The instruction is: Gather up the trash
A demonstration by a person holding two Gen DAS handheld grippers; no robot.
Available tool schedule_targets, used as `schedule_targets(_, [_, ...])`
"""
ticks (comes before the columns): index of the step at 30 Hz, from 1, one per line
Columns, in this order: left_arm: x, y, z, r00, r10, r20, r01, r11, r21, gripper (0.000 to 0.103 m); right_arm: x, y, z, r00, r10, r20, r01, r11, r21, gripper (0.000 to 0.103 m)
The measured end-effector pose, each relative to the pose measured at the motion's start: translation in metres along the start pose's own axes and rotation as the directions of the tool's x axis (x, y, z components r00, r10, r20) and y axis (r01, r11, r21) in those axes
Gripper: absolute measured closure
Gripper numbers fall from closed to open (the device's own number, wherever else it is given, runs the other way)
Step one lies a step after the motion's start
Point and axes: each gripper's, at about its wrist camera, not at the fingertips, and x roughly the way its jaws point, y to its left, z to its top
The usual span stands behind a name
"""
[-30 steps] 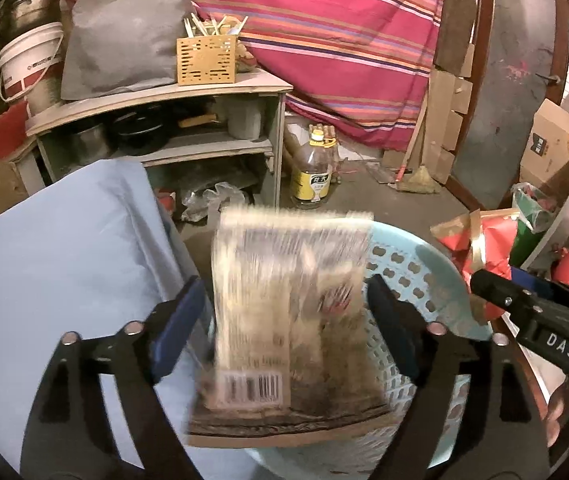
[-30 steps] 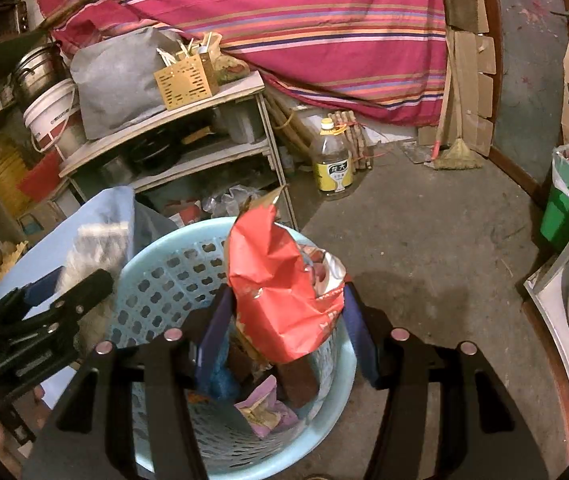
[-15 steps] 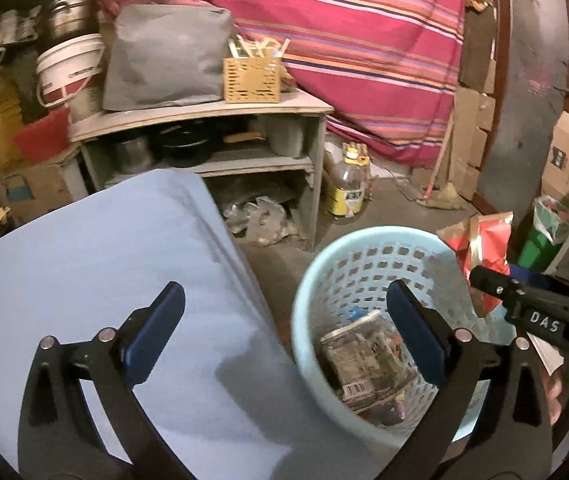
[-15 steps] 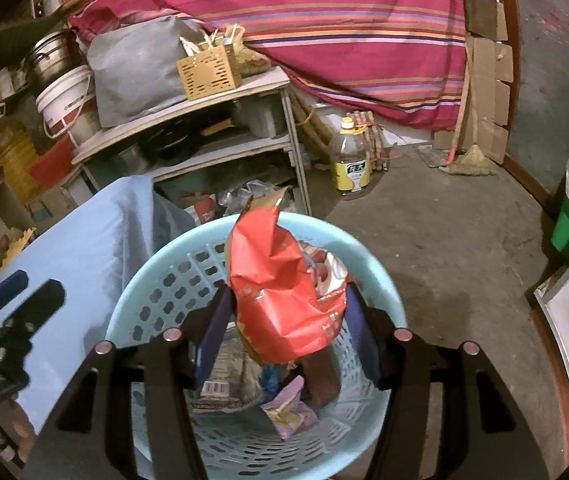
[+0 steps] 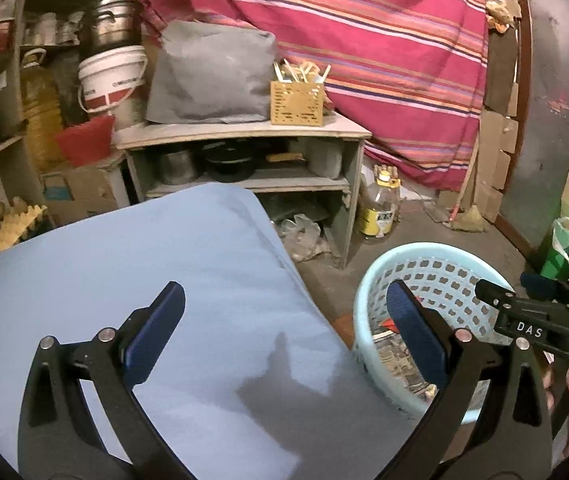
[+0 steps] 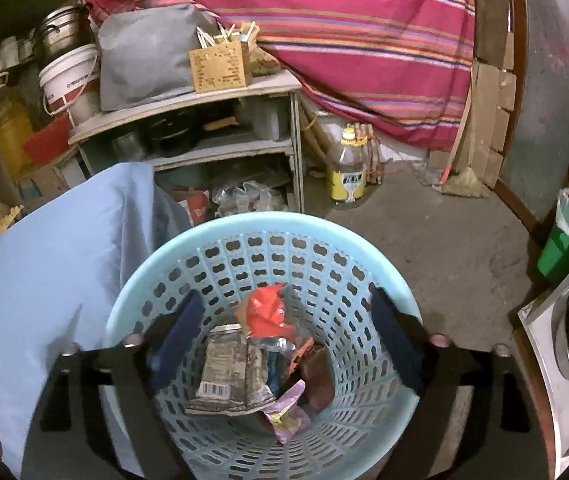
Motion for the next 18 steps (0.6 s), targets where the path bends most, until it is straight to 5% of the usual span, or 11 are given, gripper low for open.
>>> schedule_targets(5, [-0.031, 0.019, -0.011, 0.999, 0.035, 0.009, -0.035, 0.999, -0.013, 0.005, -0.028, 0.015, -0.009, 0.998, 0.027, 0.056, -0.026, 0.999, -0.029, 0.015])
schedule_targets(7, [-0.046, 0.028, -0.016, 0.999, 0.047, 0.014, -0.047, 0.999, -0.007, 0.005, -0.04, 0.02, -0.012, 0.995, 0.062, 0.074, -0.06, 0.998, -0.026, 0.005])
schedule_targets(18, [-0.127, 0.081, -0.063, 0.99, 0.126, 0.069, -0.124, 0.992, -0.032, 0.005, -0.12, 0.069, -0.057, 0.98, 0.105, 0.17, -0.098, 0.994, -0.047, 0.005])
